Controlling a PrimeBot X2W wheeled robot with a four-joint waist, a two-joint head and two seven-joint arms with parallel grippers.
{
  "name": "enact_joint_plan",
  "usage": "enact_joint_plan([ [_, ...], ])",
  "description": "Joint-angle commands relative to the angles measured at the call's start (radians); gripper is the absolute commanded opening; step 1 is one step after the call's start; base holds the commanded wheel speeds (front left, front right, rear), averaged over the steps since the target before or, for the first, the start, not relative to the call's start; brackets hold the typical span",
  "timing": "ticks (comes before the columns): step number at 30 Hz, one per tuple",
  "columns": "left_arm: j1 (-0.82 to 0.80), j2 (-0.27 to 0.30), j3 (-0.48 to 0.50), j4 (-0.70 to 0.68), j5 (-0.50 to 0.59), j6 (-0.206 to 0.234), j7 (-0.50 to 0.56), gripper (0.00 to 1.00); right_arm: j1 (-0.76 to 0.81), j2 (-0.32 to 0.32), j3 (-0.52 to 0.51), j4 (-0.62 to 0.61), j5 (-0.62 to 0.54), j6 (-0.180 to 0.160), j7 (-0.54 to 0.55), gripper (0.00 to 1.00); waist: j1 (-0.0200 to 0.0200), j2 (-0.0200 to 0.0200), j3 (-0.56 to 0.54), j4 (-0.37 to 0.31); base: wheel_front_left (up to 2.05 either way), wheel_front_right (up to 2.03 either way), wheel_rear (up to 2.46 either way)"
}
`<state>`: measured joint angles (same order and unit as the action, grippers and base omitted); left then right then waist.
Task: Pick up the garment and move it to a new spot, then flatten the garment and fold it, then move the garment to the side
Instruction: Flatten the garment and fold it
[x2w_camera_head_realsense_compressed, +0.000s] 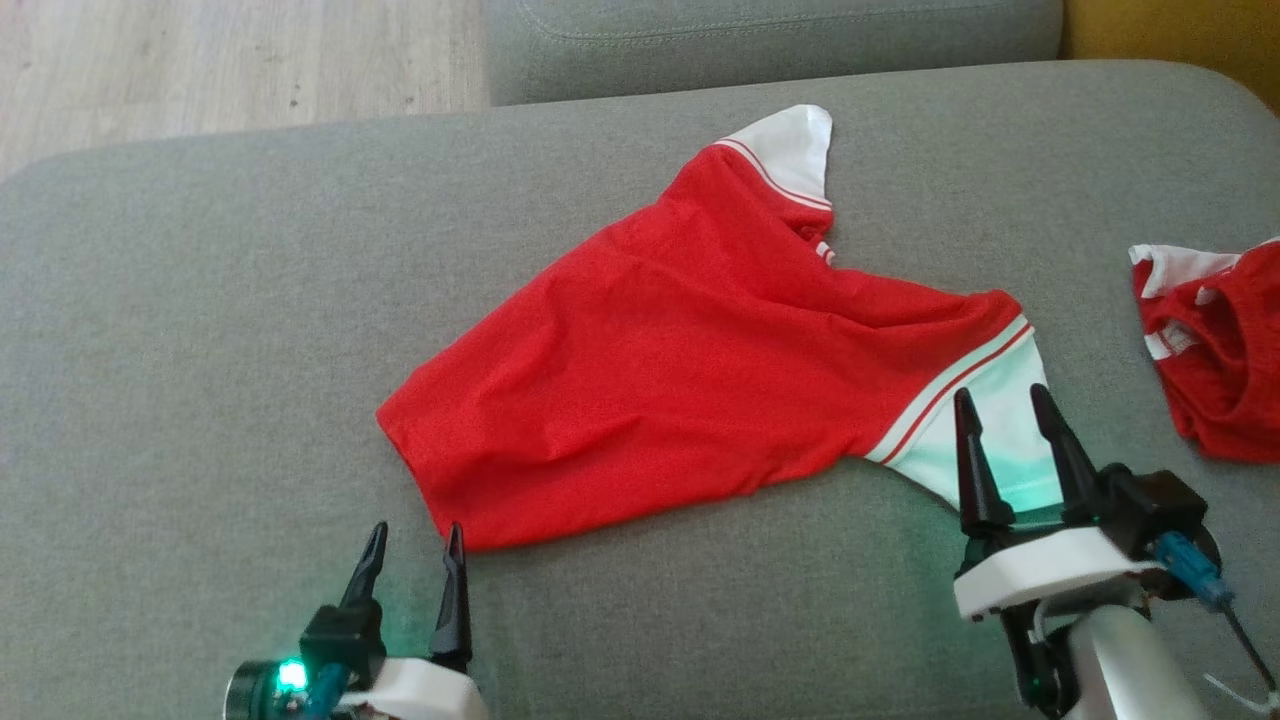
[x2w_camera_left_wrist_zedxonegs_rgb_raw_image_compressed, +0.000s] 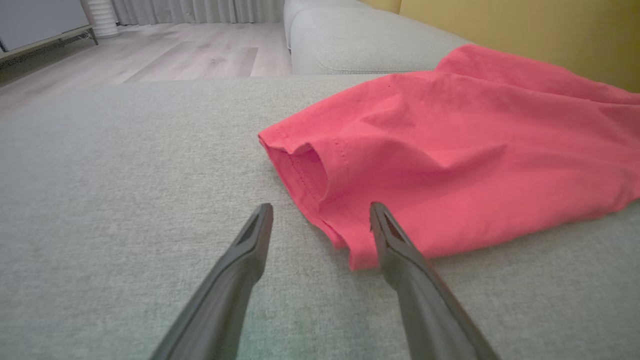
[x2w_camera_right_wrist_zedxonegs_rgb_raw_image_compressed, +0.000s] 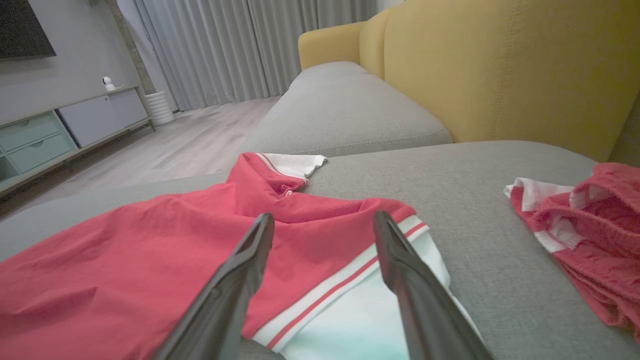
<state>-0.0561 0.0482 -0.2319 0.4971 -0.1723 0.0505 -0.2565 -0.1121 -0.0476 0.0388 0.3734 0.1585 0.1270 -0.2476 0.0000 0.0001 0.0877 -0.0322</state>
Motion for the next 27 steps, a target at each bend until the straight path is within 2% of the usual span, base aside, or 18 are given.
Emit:
enact_joint_plan([
  [1,-0.040,0.002,0.033,-0.027,-0.009,-0.012,-0.005,1.00,-0.026,-0.004,0.031,-0.029,0.006,0.004,-0.014,1.00,0.0000,-0.0001,0.003,0.001,0.00,0.00,0.00],
  [7,-0.084,0.002,0.038,0.000,-0.054,-0.076,-0.005,1.00,-0.031,-0.003,0.051,-0.017,0.014,0.004,-0.014,1.00,0.0000,-0.0001,0.027,-0.004,0.00,0.00,0.00],
  [18,-0.204,0.002,0.043,0.108,-0.122,-0.144,-0.005,1.00,-0.052,-0.003,0.065,-0.002,0.044,0.004,-0.014,1.00,0.0000,-0.0001,0.073,-0.028,0.00,0.00,0.00],
  [19,-0.212,0.002,0.047,0.101,-0.120,-0.147,-0.005,0.94,-0.055,-0.003,0.066,-0.002,0.045,0.004,-0.014,1.00,0.0000,-0.0001,0.077,-0.028,0.00,0.00,0.00],
  [20,-0.218,0.002,0.049,0.097,-0.117,-0.150,-0.005,0.31,-0.058,-0.003,0.066,-0.002,0.050,0.004,-0.014,1.00,0.0000,-0.0001,0.081,-0.029,0.00,0.00,0.00],
  [21,-0.223,0.002,0.050,0.092,-0.113,-0.153,-0.005,0.00,-0.061,-0.003,0.066,-0.002,0.052,0.004,-0.014,1.00,0.0000,-0.0001,0.085,-0.029,0.00,0.00,0.00],
  [27,-0.265,0.002,0.088,0.003,-0.057,-0.164,-0.005,0.00,-0.075,-0.003,0.064,0.000,0.073,0.004,-0.014,1.00,0.0000,-0.0001,0.106,-0.022,0.00,0.00,0.00],
])
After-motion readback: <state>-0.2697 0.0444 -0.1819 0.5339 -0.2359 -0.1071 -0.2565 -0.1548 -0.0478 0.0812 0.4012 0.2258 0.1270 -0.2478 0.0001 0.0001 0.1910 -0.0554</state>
